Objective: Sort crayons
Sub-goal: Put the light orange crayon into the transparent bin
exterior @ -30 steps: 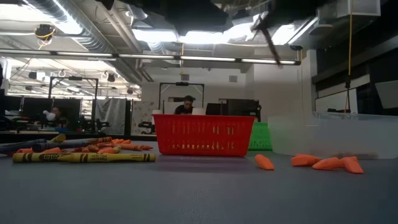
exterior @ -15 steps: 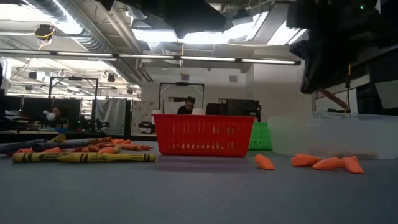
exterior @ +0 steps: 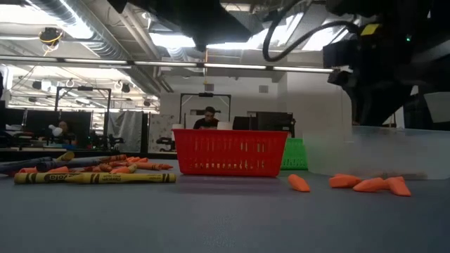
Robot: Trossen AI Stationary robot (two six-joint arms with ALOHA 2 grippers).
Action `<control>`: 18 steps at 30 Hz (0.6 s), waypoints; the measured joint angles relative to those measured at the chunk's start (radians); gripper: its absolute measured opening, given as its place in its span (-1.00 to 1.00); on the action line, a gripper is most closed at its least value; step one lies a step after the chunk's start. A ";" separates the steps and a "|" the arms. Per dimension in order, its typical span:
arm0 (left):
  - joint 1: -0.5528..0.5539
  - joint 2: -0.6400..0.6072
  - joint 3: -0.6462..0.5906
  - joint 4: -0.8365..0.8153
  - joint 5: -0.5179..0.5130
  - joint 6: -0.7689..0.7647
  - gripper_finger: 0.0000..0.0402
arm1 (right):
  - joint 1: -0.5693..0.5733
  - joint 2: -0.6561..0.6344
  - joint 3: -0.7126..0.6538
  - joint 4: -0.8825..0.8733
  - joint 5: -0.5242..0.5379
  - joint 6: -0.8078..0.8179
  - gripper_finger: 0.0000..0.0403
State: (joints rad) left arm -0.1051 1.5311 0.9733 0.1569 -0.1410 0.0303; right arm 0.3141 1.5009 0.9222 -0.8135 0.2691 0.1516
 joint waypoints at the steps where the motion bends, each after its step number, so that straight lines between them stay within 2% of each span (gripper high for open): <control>1: 0.000 0.000 0.000 -0.018 0.000 -0.006 -0.57 | 0.000 0.006 0.000 0.000 0.000 0.000 -0.82; 18: 0.000 0.000 0.000 -0.571 0.016 -0.270 -0.57 | 0.000 0.029 0.000 0.000 0.000 -0.001 -0.81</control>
State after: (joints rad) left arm -0.1051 1.5311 0.9730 -0.4136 -0.1249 -0.2398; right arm 0.3141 1.5303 0.9222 -0.8135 0.2691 0.1509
